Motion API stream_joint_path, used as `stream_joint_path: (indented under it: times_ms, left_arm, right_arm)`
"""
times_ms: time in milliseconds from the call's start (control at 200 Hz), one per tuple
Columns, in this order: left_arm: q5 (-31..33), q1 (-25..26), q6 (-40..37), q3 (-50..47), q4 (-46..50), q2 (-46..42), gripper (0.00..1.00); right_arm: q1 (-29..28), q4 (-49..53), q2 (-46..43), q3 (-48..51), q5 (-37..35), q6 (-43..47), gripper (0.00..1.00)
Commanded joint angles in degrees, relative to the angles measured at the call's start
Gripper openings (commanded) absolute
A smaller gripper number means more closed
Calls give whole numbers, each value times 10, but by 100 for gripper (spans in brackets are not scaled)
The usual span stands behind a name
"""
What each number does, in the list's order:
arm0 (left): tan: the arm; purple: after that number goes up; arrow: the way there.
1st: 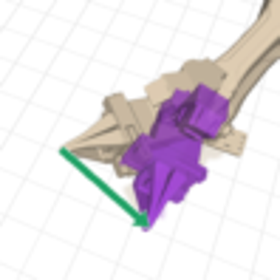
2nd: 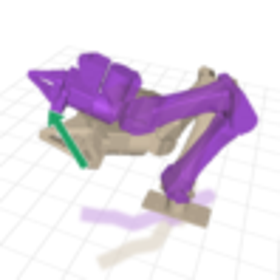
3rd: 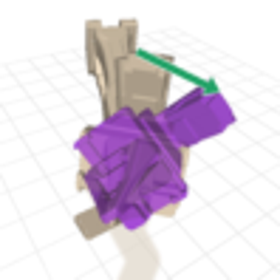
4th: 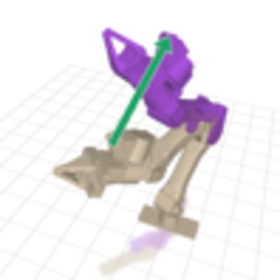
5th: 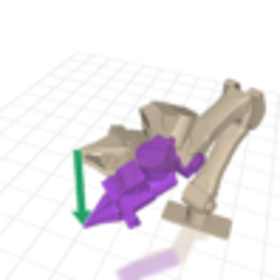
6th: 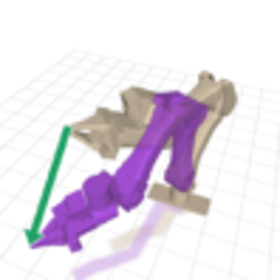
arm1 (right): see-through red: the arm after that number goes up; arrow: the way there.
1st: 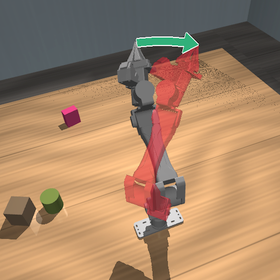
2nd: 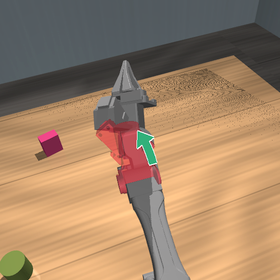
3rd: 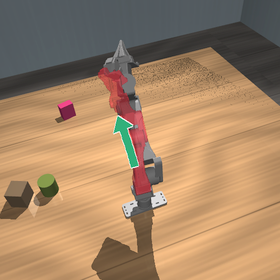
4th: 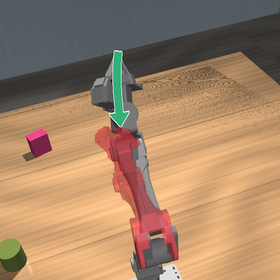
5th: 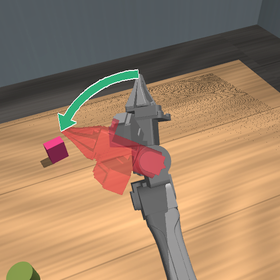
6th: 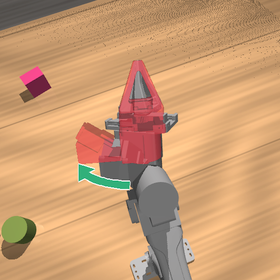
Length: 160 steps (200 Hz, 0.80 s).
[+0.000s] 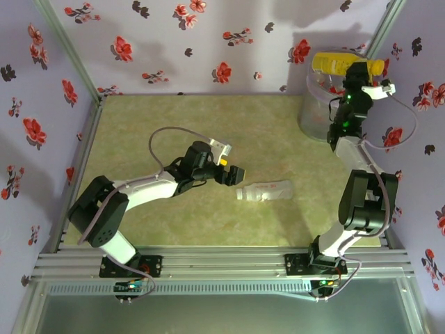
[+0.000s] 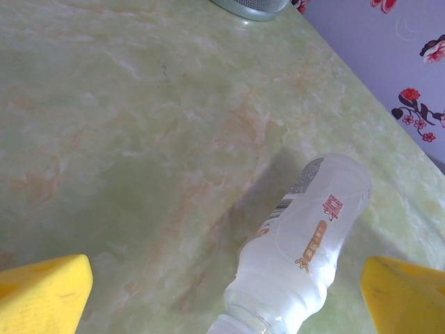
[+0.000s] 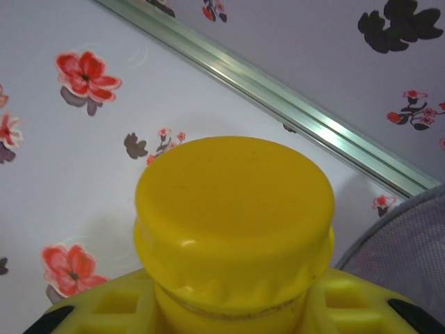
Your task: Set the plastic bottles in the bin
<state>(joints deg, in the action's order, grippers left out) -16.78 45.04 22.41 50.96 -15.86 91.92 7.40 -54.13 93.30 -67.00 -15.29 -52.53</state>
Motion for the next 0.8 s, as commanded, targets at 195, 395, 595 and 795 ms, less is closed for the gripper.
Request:
stream_joint_path:
  times_ms: [195,395,595,795]
  left_arm:
    - [-9,8,4,17,-11,-4,99]
    - [-9,9,4,15,-12,-6,99]
    - [-6,10,6,14,-11,-4,99]
    - [-5,12,8,12,-11,-3,99]
  right_arm:
    - [26,48,-67,13,-19,65,36]
    - [27,179,-95,-10,-18,127,35]
    - [27,289,-94,-47,-1,162,35]
    - [27,348,-81,-72,8,189,35]
